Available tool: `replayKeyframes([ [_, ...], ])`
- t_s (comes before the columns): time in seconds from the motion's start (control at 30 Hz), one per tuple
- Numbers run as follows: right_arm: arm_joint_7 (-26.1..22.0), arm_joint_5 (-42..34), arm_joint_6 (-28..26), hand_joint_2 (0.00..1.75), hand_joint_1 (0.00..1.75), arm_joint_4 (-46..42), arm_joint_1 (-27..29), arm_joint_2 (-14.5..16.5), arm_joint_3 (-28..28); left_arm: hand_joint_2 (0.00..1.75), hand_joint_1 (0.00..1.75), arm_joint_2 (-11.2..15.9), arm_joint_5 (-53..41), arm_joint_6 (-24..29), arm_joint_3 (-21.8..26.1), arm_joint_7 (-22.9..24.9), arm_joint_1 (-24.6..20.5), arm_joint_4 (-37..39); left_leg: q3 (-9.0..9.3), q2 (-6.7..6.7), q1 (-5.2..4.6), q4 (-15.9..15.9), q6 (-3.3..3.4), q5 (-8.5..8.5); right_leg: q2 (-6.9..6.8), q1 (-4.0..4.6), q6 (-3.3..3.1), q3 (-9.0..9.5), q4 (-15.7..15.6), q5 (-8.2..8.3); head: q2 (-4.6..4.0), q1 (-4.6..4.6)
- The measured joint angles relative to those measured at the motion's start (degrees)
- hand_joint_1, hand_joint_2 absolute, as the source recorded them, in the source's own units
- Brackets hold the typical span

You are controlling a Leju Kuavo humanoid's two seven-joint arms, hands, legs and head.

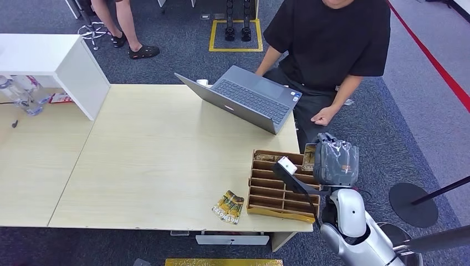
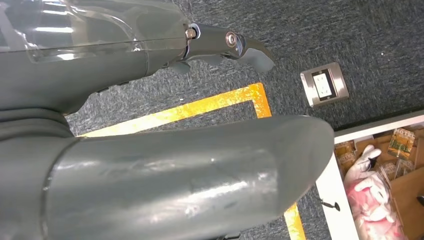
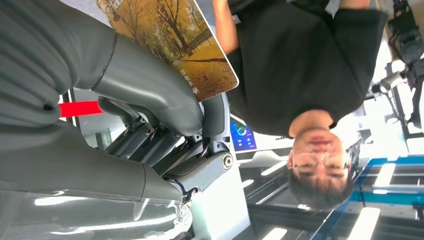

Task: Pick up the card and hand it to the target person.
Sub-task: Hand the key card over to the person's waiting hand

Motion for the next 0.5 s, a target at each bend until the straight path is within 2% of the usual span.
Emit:
replayKeyframes([
  [0.5, 0.1, 0.2, 0.4, 1.75, 1.66, -2.2, 0.0, -0.5, -2.8, 0.0, 0.0, 0.2, -0.3, -0.3, 0.0, 0.1, 0.0, 0.0, 0.0, 0.0, 0.0, 0.0, 0.0, 0.0, 0.0, 0.0, 0.0, 0.0, 0.0, 0.0, 0.0, -0.01],
])
